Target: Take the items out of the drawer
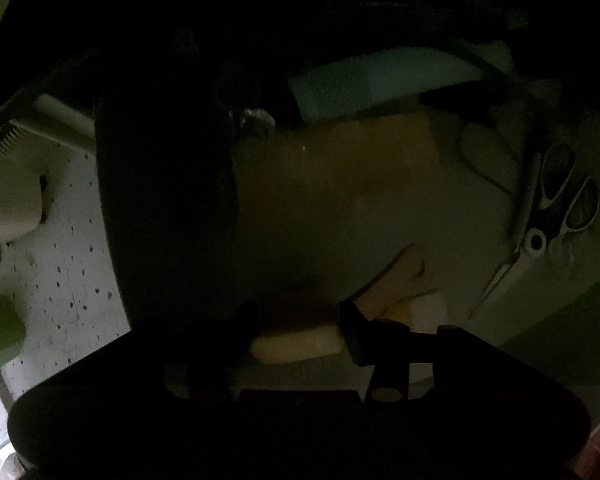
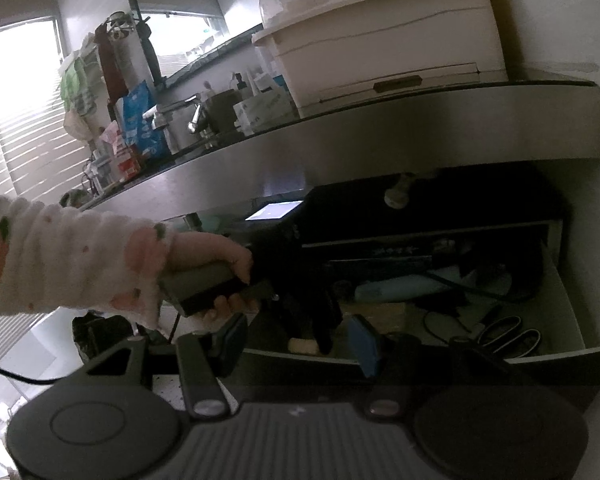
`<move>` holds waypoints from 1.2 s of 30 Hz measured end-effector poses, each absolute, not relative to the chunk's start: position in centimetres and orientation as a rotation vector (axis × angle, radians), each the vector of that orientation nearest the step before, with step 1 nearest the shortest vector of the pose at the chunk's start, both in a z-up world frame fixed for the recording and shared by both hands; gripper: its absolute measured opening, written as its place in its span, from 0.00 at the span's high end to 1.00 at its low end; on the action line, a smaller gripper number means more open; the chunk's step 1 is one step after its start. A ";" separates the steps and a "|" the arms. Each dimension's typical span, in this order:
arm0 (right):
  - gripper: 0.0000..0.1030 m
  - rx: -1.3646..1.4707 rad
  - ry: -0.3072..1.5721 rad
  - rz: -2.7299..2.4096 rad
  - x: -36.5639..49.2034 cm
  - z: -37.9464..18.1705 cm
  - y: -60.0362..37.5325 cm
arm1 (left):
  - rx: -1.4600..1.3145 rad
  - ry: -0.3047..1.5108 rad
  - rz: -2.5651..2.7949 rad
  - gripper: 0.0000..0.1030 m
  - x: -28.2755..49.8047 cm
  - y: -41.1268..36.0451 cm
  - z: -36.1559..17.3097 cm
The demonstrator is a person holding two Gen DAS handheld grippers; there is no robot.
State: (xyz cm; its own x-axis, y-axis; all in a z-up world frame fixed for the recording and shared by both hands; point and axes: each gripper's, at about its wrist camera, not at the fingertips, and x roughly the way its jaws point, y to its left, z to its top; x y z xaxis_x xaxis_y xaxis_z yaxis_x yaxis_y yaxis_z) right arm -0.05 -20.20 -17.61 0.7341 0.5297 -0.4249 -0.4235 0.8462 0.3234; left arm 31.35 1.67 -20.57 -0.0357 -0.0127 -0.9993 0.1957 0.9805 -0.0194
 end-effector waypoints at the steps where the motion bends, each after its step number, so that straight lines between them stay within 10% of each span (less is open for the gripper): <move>1: 0.46 0.212 0.531 0.527 0.0 -17.6 -20.2 | 0.145 1.615 -0.169 0.56 31.6 1.7 -20.9; 36: 0.37 0.228 0.537 0.546 -0.6 -18.6 -20.4 | -0.017 1.833 -0.055 0.40 35.6 1.8 -26.2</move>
